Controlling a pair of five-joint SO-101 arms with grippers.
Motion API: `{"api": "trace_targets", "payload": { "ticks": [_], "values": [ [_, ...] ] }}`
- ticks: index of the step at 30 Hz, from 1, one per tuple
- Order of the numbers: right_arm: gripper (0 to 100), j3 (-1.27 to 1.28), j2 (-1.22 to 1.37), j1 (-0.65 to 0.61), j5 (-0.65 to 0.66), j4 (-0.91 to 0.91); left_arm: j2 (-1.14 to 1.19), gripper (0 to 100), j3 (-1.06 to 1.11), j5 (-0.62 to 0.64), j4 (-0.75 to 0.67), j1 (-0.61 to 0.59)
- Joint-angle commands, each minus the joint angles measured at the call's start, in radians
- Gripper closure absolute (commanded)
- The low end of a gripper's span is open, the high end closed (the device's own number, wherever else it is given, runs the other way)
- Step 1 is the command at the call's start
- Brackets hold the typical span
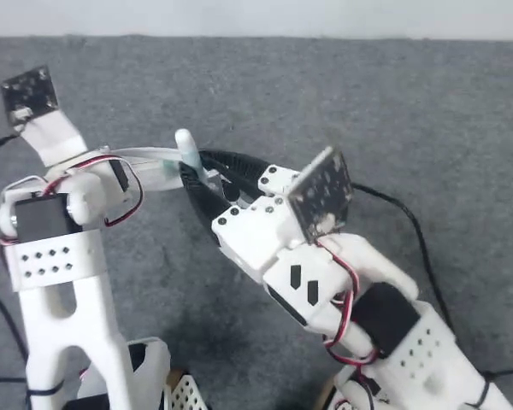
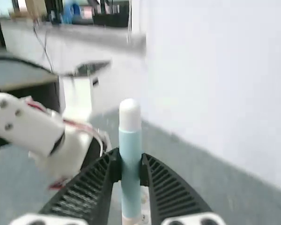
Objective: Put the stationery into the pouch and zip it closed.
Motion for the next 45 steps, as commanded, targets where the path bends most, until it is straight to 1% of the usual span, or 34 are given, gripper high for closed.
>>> {"api": "trace_targets", "payload": {
  "ticks": [1, 8, 12, 15, 21, 26, 34, 45],
  "values": [
    [99.2, 0.051, -0.044, -0.007, -0.003, -0.229, -0.014, 99, -0.012, -0.008, -0.035, 0.008],
    [99.2, 0.164, 0.016, 0.001, -0.003, -0.565, -0.014, 99, -0.012, -0.008, -0.035, 0.008],
    [99.2, 0.207, 0.108, 0.058, -0.003, -0.748, -0.014, 99, -0.012, -0.008, -0.035, 0.008],
    [99.2, 0.232, 0.197, 0.088, -0.008, -0.848, -0.014, 99, -0.012, -0.008, -0.035, 0.008],
    [99.2, 0.327, 0.305, 0.087, -0.005, -1.010, -0.014, 99, -0.012, -0.008, -0.035, 0.006],
    [99.2, 0.393, 0.306, 0.085, -0.009, -1.030, -0.014, 99, -0.012, -0.008, -0.035, 0.006],
    [99.2, 0.514, 0.312, -0.007, -0.003, -1.032, -0.014, 99, -0.012, -0.008, -0.035, 0.006],
    [99.2, 0.542, 0.318, -0.010, -0.005, -1.024, -0.014, 99, -0.010, -0.008, -0.035, 0.006]
  ]
}}
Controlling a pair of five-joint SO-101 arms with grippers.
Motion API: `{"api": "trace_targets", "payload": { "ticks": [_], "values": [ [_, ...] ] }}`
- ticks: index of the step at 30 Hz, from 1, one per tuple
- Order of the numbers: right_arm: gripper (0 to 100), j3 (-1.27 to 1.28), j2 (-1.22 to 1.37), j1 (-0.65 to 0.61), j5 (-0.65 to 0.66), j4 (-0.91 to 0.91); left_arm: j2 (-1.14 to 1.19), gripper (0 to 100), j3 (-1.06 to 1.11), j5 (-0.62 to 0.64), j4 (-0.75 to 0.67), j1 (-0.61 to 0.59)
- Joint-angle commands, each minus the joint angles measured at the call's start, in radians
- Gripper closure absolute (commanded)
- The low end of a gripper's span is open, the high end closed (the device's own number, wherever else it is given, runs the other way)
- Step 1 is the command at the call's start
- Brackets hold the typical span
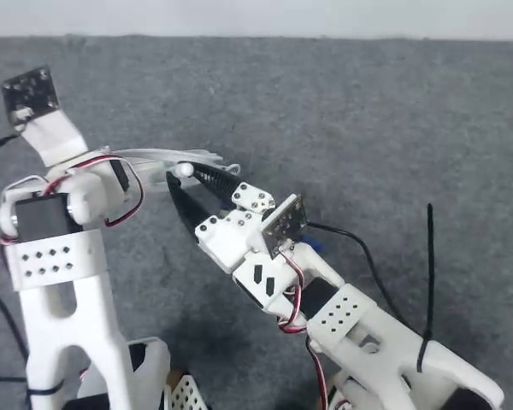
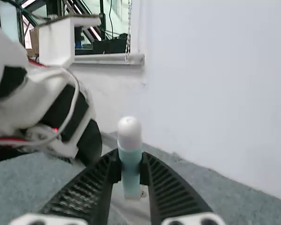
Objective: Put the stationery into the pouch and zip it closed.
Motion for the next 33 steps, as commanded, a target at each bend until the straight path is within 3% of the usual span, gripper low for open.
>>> {"api": "trace_targets", "payload": {
  "ticks": [1, 10, 16, 26, 33],
  "values": [
    [99.2, -0.009, -0.001, -0.018, -0.005, -0.010, -0.014, 99, -0.012, -0.008, -0.035, 0.006],
    [97.8, -0.009, -0.004, -0.054, 0.005, 0.088, -0.014, 99, -0.012, -0.008, -0.035, 0.006],
    [80.2, -0.005, -0.013, -0.114, 0.117, 0.197, -0.011, 99, -0.012, -0.008, -0.035, 0.006],
    [81.7, 0.000, -0.031, -0.113, 0.120, 0.217, -0.012, 99, -0.010, -0.008, -0.035, -0.014],
    [81.7, -0.029, -0.229, -0.110, 0.115, 0.492, -0.012, 99, 0.004, 0.015, -0.064, -0.069]
  ]
}}
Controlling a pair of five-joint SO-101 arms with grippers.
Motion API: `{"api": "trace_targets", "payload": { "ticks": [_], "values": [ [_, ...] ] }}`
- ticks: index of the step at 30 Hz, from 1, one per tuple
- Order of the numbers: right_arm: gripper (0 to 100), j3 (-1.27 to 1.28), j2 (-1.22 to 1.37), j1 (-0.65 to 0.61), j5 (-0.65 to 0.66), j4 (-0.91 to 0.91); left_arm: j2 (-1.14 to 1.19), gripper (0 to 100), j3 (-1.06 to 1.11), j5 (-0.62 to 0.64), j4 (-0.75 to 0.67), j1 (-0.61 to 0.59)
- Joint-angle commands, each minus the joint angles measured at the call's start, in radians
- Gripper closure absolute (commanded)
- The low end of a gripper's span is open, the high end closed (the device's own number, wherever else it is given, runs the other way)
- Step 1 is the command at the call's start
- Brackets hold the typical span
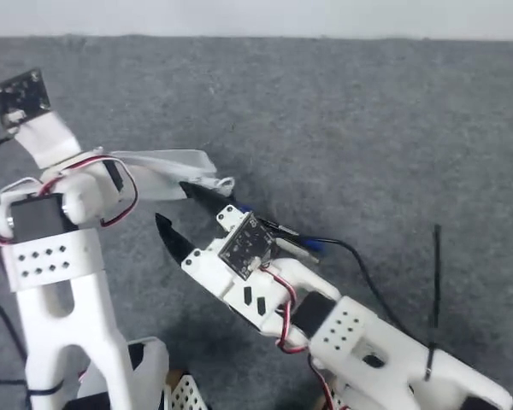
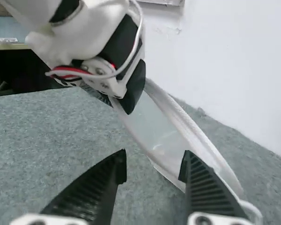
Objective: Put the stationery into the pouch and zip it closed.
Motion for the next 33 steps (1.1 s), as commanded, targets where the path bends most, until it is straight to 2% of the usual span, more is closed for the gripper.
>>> {"api": "trace_targets", "payload": {
  "ticks": [1, 11, 19, 24, 33],
  "values": [
    [81.7, -0.043, -0.131, 0.004, 0.008, 0.170, -0.014, 99, -0.018, 0.025, -0.040, -0.028],
    [81.8, -0.176, -0.160, 0.087, 0.008, 0.532, -0.014, 99, -0.022, 0.072, -0.051, -0.141],
    [81.9, -0.224, -0.133, 0.143, 0.012, 0.680, -0.014, 99, -0.018, 0.072, -0.060, -0.155],
    [81.9, -0.272, 0.047, 0.151, 0.054, 0.722, -0.014, 99, -0.019, 0.072, -0.061, -0.180],
    [81.9, -0.476, 0.464, 0.248, 0.077, 0.771, -0.014, 99, -0.019, 0.074, -0.075, -0.219]
  ]
}}
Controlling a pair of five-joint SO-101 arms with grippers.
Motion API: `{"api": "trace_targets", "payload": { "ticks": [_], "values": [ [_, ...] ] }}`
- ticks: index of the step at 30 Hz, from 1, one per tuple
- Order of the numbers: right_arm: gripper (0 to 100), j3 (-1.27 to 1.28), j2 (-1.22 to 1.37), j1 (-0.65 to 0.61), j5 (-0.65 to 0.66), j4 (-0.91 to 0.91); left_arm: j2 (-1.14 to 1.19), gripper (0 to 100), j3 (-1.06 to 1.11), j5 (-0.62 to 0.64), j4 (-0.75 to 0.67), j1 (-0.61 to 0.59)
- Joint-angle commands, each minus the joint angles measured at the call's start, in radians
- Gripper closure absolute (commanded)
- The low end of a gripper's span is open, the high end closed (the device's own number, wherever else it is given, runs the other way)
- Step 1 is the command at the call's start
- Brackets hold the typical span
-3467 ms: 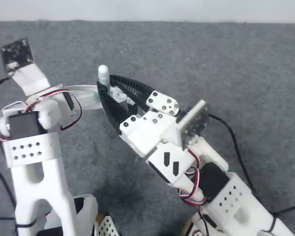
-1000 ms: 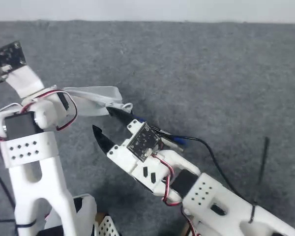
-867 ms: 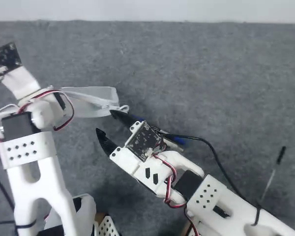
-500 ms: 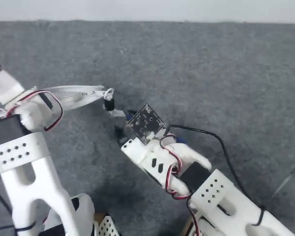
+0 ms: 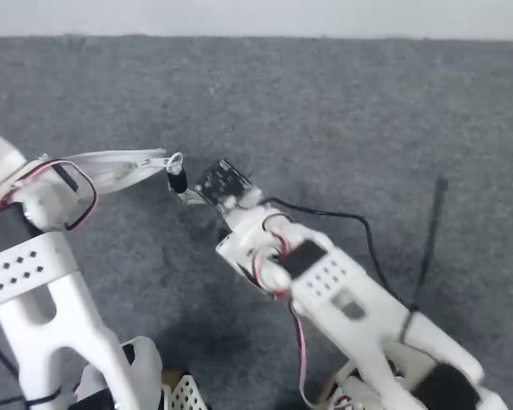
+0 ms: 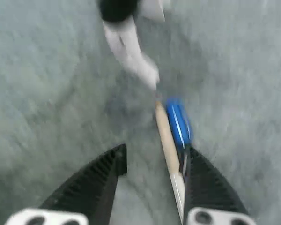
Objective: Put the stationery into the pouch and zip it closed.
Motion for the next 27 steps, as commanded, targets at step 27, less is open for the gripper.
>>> {"api": "trace_targets", "payload": {
  "ticks": [27],
  "values": [
    [81.9, -0.669, 0.748, 0.176, 0.078, 0.236, -0.014, 99, -0.022, 0.018, -0.038, -0.003]
  ]
}}
